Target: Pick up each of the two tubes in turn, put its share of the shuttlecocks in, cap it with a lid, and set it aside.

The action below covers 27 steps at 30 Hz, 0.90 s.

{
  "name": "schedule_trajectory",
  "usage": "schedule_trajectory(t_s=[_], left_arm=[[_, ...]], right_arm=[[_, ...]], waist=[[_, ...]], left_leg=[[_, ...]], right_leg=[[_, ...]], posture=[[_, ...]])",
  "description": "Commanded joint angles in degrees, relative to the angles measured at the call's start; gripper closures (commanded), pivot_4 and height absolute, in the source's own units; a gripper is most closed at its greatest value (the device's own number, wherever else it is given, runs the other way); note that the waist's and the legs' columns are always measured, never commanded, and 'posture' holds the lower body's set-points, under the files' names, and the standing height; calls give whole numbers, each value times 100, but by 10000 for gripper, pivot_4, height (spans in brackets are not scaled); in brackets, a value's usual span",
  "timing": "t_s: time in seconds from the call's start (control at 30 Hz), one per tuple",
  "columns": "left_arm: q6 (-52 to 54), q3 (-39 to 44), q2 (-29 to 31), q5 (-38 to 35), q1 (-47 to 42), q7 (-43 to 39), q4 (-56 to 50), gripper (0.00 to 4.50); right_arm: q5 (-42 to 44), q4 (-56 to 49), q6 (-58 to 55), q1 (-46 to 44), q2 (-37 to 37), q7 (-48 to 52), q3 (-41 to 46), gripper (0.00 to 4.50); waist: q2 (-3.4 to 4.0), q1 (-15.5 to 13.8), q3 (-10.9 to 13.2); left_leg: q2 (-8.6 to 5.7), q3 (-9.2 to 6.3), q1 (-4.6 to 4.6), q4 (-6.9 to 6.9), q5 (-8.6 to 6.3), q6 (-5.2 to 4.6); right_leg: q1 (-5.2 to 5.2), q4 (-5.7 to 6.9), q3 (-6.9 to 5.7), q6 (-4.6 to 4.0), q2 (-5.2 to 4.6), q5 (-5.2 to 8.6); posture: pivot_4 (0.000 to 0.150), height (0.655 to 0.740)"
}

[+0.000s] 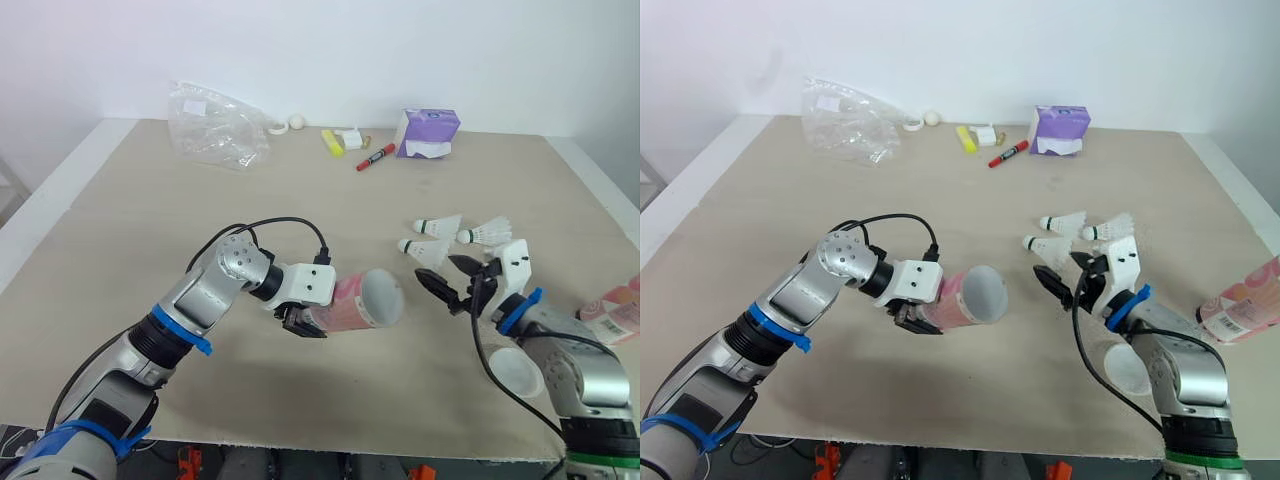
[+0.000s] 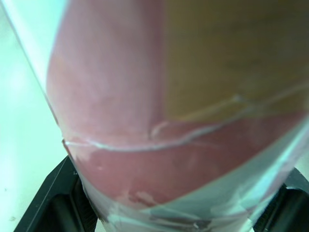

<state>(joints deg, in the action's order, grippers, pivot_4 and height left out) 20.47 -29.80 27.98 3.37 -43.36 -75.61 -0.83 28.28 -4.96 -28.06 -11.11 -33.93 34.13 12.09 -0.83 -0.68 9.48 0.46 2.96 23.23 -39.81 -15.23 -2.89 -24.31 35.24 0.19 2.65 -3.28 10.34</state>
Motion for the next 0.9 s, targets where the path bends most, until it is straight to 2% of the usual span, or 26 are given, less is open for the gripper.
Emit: schedule_trajectory(t_s=[0.03, 0.3, 0.33, 0.37, 0.4, 0.5, 0.53, 0.6, 0.63, 0.77, 0.9], left_arm=[[50, -139, -21, -10, 79, -22, -166, 9639], [66, -144, -39, 12, 92, 41, -162, 9639], [68, -145, -45, 15, 91, 48, -159, 11283], [70, -146, -52, 16, 87, 53, -154, 11283], [70, -148, -58, 18, 85, 59, -149, 11283], [61, -154, -79, 26, 89, 84, -132, 11283], [61, -156, -88, 29, 94, 95, -125, 11283], [50, -159, -98, 35, 107, 112, -103, 11283], [45, -162, -103, 36, 110, 118, -92, 11283], [52, -169, -105, 29, 139, 121, -86, 11283], [45, -164, -96, 24, 163, 119, -33, 11283]], right_arm=[[46, -4, -131, -245, 89, -58, 21, 0], [-61, 468, -493, -757, 392, -310, -79, 0], [-100, 524, -512, -800, 408, -328, -90, 4180], [-134, 577, -525, -838, 420, -338, -99, 5509], [-179, 621, -520, -871, 427, -359, -114, 8738], [-200, 720, -515, -977, 492, -392, -95, 22393], [-209, 740, -504, -1011, 507, -393, -87, 28446], [-259, 747, -449, -1042, 512, -404, -79, 36672], [-272, 729, -440, -1041, 502, -400, -67, 43073], [-389, 346, -244, -895, 321, -320, -40, 44147], [-571, -842, 463, -355, -441, 339, 161, 44147]], waist=[[0, 0, 0], [2, 6, -1], [3, 4, -1], [3, 3, -1], [3, 3, -1], [3, 4, -1], [3, 4, -1], [3, 4, -1], [3, 4, -1], [5, -1, -1], [18, -8, -4]], left_leg=[[0, 0, 0, 0, 0, 0], [1, 0, -1, 0, 0, 0], [1, 0, -1, 0, 0, 0], [1, 0, -1, 0, 1, -1], [1, -1, -1, 0, 1, -1], [-1, 0, 0, 0, 0, -2], [-2, 1, 0, 0, -1, -4], [-2, 1, 0, 0, -1, -4], [-3, 1, 0, 0, -1, -4], [-4, 1, 0, 0, -1, -4], [-20, -7, 7, 2, -4, -10]], right_leg=[[0, 0, 0, 1, 0, 0], [0, 0, 0, 2, 1, -1], [0, 0, 0, 2, 1, -1], [0, 0, 0, 3, 1, 0], [0, 0, -1, 2, 1, 0], [0, 0, 1, 2, -1, -1], [0, 0, 1, 0, -1, -2], [0, 0, 2, 1, -2, -4], [0, 0, 2, 2, -2, -4], [0, 0, 2, 4, -3, -4], [-1, 0, 4, 17, -13, -3]], posture=[[1500, 7400], [1500, 7400], [1500, 7400], [1500, 7400], [1500, 7400], [1500, 7400], [1500, 7400], [1500, 7400], [1500, 7400], [1500, 7400], [1500, 7400]])
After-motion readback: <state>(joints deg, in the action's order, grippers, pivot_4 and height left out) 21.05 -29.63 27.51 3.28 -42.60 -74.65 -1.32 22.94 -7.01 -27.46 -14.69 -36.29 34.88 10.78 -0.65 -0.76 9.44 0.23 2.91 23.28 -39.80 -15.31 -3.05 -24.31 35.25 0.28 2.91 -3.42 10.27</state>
